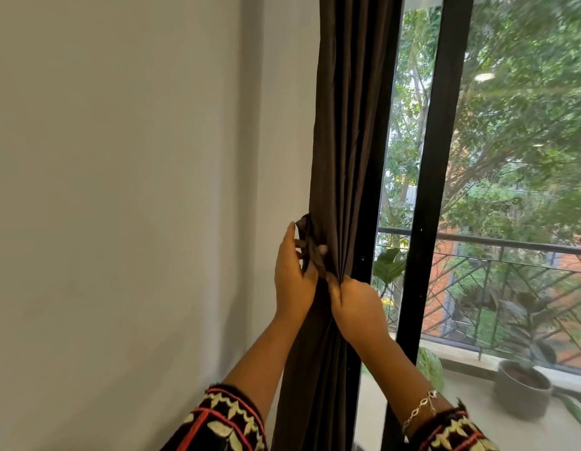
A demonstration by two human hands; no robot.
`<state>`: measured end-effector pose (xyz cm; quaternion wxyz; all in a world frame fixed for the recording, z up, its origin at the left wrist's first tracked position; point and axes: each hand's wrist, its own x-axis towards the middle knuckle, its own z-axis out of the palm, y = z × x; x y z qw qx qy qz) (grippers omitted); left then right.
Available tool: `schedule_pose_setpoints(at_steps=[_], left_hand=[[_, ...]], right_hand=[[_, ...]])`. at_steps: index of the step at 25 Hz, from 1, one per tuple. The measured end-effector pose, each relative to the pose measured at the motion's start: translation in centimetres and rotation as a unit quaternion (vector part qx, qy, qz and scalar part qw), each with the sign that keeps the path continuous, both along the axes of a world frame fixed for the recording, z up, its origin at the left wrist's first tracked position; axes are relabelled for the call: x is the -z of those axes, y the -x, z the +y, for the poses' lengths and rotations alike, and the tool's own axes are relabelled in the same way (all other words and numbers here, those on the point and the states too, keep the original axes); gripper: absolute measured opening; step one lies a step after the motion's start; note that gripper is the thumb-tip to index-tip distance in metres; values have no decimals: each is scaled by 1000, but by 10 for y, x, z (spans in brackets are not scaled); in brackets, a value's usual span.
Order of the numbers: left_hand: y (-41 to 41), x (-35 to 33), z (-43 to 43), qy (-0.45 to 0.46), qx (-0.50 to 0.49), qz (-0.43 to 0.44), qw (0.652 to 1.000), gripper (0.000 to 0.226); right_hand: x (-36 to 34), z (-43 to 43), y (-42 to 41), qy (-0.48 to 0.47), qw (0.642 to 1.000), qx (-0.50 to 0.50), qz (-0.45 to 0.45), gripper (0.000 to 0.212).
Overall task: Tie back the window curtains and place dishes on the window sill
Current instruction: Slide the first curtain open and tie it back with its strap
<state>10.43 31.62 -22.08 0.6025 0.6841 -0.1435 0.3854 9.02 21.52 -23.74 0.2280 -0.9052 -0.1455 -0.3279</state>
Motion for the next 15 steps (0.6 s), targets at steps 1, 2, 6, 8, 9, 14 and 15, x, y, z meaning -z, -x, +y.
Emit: schedule_pose_setpoints(at_steps=[1, 2, 6, 8, 9, 14, 15], left_hand=[[-1, -6, -1, 21, 28, 5, 999, 49], [-1, -10, -2, 49, 56, 12, 997, 44], [9, -12, -1, 212, 123, 10, 969, 42], [14, -13, 1, 264, 153, 9, 952, 46], [16, -14, 2, 277, 177, 6, 945, 48], [30, -15, 2, 278, 276, 8, 920, 56], [31, -14, 0, 273, 274, 17, 922, 56]], right_hand=[[0, 0, 1, -1, 1000, 0, -3, 38], [0, 0, 1, -4, 1000, 2, -4, 39], [0, -2, 0, -20, 1000, 12, 0, 41], [-1, -2, -2, -24, 999, 22, 2, 45], [-1, -1, -2, -22, 999, 27, 6, 46], [-3, 7, -8, 2, 998, 64, 23, 41], [-3, 10, -9, 12, 997, 71, 22, 37]])
